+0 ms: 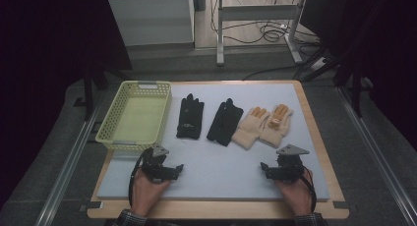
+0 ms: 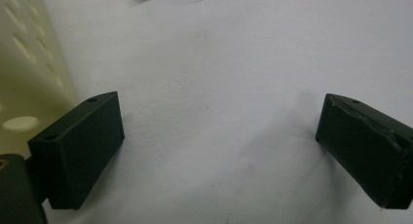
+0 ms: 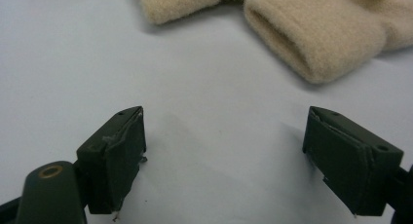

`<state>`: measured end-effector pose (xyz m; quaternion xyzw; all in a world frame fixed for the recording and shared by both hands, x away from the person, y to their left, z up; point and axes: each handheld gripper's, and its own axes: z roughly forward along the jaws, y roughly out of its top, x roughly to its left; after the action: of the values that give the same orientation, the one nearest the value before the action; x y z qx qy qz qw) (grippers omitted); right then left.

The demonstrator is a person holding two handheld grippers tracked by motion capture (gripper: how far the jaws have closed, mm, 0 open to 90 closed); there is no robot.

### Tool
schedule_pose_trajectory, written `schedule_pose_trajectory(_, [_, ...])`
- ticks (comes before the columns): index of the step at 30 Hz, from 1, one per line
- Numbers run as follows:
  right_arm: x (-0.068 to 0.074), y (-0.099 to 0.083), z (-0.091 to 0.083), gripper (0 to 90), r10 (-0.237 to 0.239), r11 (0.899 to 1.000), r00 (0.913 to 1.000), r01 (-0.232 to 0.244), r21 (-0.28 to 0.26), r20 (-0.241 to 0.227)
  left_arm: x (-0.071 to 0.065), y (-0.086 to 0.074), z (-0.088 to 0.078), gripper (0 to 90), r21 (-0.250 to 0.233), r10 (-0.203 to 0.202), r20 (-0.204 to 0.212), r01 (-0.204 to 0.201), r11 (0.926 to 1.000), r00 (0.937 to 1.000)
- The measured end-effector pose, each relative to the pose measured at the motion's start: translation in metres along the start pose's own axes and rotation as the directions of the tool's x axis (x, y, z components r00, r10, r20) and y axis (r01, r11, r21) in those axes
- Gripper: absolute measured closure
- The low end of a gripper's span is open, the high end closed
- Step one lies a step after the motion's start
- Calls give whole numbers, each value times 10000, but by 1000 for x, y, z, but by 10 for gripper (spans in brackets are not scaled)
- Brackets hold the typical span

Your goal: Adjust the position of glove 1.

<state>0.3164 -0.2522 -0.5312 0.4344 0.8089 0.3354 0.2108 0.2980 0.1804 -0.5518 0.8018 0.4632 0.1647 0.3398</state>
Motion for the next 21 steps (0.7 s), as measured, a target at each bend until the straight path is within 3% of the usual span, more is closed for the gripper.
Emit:
schedule_pose_trajectory(14, [-2,0,0,155,140,9999,9998,-140,-33,-133,0,0,0,35,29,47,2,-47,10000,10000])
schedule_pose_trajectory(19, [-6,0,-1,157,504,9986,9977,-511,-146,-443,0,0,0,35,25,50,-3,-50,10000,10000])
schedule_pose_trajectory(21, [-2,0,0,157,171,9998,9997,-172,-26,-158,0,0,0,35,24,52,-6,-52,10000,10000])
